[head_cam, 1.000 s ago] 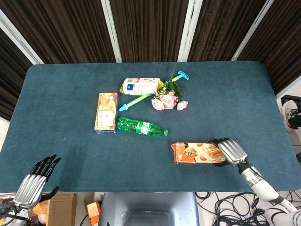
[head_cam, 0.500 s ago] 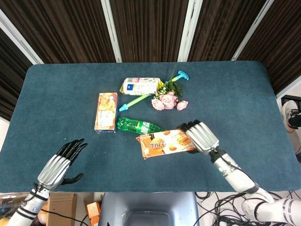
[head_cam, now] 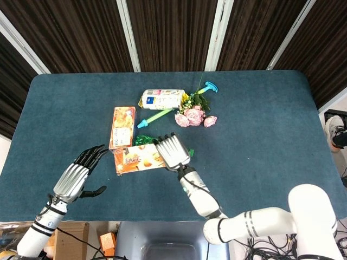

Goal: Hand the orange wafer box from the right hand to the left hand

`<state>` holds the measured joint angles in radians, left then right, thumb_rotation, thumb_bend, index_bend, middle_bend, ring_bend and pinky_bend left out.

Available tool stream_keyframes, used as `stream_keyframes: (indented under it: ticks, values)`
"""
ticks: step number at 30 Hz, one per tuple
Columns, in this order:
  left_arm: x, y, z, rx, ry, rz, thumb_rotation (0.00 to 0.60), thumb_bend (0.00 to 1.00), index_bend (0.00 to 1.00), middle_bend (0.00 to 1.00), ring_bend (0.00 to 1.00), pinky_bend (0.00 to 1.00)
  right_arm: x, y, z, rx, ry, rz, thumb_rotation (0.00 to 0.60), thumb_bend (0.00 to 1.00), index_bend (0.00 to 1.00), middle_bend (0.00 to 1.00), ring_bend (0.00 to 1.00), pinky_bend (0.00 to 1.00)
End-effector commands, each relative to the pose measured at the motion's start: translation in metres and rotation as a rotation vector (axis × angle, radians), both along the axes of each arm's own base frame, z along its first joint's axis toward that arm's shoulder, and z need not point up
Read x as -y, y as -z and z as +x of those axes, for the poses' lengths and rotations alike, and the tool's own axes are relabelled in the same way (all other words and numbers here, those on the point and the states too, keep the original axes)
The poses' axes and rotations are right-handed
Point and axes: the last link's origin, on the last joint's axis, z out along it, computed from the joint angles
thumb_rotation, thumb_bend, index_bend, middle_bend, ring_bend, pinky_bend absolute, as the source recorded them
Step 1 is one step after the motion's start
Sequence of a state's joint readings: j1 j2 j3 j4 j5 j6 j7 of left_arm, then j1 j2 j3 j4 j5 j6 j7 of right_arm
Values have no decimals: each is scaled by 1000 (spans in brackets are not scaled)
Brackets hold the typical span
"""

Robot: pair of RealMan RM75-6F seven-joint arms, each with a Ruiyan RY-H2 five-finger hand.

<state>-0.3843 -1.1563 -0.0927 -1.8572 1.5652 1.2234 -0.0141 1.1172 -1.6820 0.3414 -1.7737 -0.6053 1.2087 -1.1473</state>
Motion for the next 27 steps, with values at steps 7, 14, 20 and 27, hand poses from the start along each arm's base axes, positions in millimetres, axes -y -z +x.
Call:
stream_keyframes:
  ticks: [7,14,20,27]
  values:
    - [-8,7,6,14,16,-7,600,207,0,0,0,96,-6,16,35,122,2,-8,600,158,794,696,682,685]
    - [-20,11,5,8,-1,29,600,207,0,0,0,96,-17,21,45,173,-1,40,600,158,810,708,694,685]
    - [-29,15,3,4,-27,28,600,206,0,0,0,98,-21,18,52,213,-23,33,600,158,811,709,694,683]
    - [-38,13,-3,12,-61,66,600,209,265,316,274,354,-21,10,46,205,-22,24,600,158,804,709,695,676]
